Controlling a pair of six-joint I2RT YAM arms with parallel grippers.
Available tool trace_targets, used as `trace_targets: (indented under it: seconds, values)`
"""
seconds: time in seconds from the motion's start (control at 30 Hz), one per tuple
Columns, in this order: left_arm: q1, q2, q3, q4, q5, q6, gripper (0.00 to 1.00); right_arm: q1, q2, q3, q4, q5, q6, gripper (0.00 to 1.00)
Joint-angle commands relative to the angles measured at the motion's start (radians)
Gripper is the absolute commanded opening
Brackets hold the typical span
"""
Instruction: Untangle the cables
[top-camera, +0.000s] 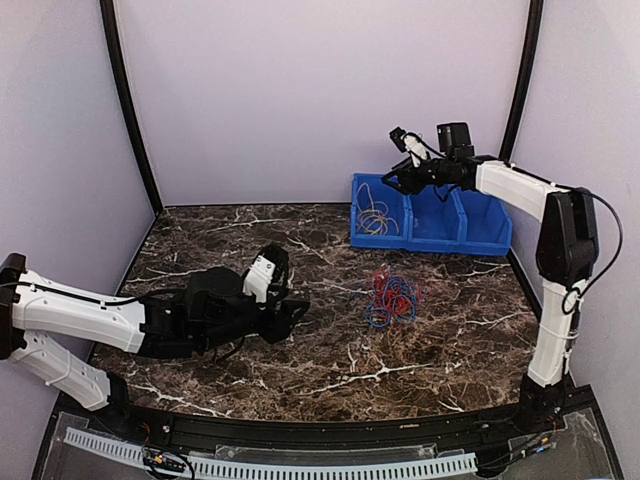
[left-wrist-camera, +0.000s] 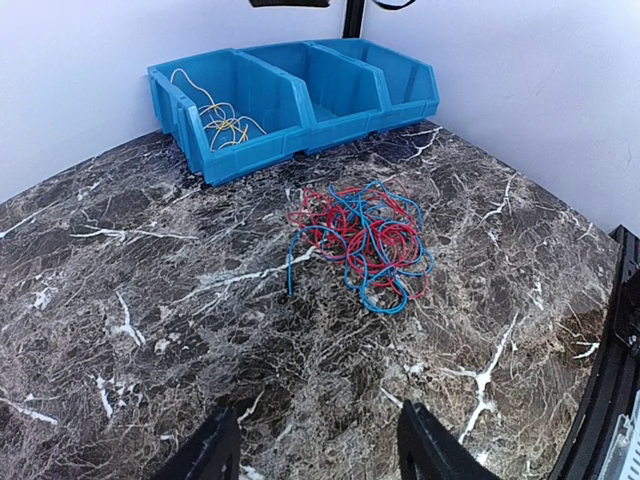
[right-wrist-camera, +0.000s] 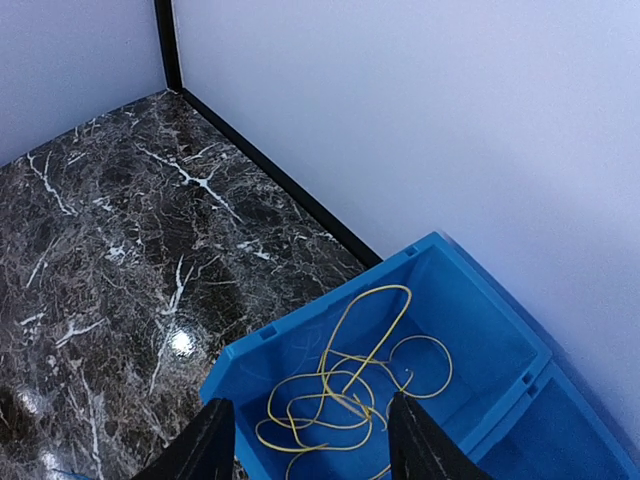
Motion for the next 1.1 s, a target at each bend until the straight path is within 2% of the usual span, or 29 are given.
trace_targets:
  seconds: [0.0,0.13,0.2,0.3,0.37,0.47,0.7,0.8,0.83,0.93,1.07]
  values:
    - [-0.005,0.019,-0.007,0.034,-0.022,-0.003,0.57,0.003,-0.209,-0.144,0.023,0.001,-0.042,0.55]
    - [-0.005,0.048,0.012,0.038,-0.047,-0.002,0.59,0.02,-0.365,-0.365,-0.005,-0.021,-0.149,0.55]
    - [-0.005,0.065,0.038,0.019,-0.033,0.017,0.64,0.028,-0.435,-0.464,-0.058,-0.038,-0.233,0.55]
    - [-0.005,0.069,0.085,-0.045,0.11,0.086,0.64,0.03,-0.477,-0.569,-0.149,-0.053,-0.317,0.56]
    - [-0.005,0.049,0.067,-0.003,0.152,0.127,0.6,0.03,-0.485,-0.615,-0.188,-0.055,-0.339,0.57]
    - [-0.003,0.03,0.06,0.014,0.123,0.12,0.69,0.03,-0.496,-0.666,-0.202,-0.054,-0.371,0.57]
    - [-0.002,0.048,0.123,-0.057,0.103,0.081,0.75,0.032,-0.456,-0.675,-0.262,-0.038,-0.418,0.59]
    - [-0.002,0.038,0.099,-0.034,0.099,0.075,0.75,0.036,-0.401,-0.653,-0.308,-0.055,-0.434,0.66]
    - [-0.002,0.035,0.094,-0.032,0.088,0.068,0.75,0.037,-0.369,-0.636,-0.325,-0.061,-0.427,0.74]
    - [-0.002,0.014,0.056,-0.015,0.033,0.041,0.74,0.037,-0.329,-0.611,-0.349,-0.081,-0.411,0.86]
    - [-0.002,-0.013,-0.009,0.045,0.003,-0.007,0.74,0.037,-0.331,-0.626,-0.308,-0.051,-0.386,0.9]
